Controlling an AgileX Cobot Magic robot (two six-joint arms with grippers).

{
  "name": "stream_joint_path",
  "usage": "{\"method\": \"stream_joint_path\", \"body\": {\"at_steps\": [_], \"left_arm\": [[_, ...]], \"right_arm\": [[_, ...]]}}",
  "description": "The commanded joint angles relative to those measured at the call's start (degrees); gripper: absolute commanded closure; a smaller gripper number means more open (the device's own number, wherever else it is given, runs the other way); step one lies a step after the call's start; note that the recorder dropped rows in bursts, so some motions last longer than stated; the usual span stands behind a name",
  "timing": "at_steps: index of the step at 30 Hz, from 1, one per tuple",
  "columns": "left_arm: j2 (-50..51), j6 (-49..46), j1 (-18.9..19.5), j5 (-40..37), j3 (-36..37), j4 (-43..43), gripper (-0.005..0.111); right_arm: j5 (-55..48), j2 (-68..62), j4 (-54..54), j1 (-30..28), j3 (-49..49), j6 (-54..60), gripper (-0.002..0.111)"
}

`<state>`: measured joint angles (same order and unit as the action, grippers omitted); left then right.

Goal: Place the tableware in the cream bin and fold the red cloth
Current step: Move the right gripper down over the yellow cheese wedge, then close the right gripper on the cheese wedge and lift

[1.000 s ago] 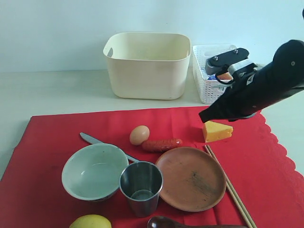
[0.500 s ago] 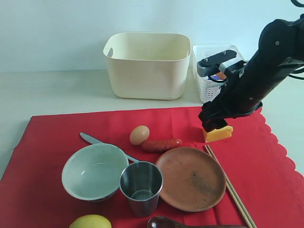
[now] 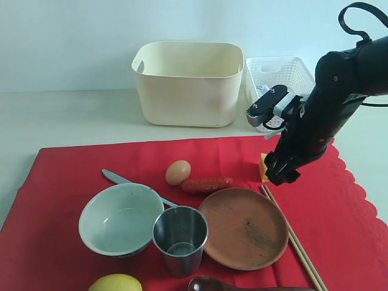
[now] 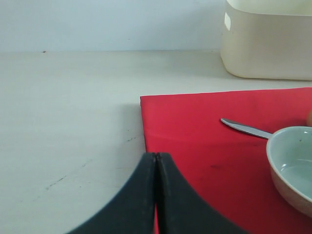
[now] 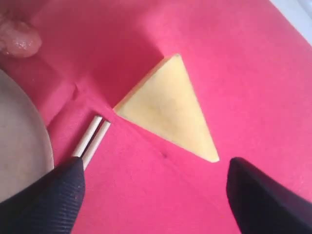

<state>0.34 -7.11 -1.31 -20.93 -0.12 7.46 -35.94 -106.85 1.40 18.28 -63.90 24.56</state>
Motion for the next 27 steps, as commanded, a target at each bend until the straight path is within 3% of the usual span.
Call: {"method": "stream_joint_path", "body": {"at_steps": [1, 24, 27], "left_arm": [[-0.3, 0.1, -0.4, 0.6, 0.1, 0.2, 0.107], [-0.3, 0.1, -0.4, 0.6, 0.1, 0.2, 0.107], [-0.3, 0.1, -0.4, 0.6, 0.1, 0.2, 0.107]], "right_arm": [[1.9, 0.0, 0.6, 0.1, -0.5, 4.4, 0.032], [2.7, 0.0, 0.4, -0.1, -0.5, 21.3, 0.033], [3.6, 0.0, -0.6, -1.2, -0.5, 21.1, 0.04]]}}
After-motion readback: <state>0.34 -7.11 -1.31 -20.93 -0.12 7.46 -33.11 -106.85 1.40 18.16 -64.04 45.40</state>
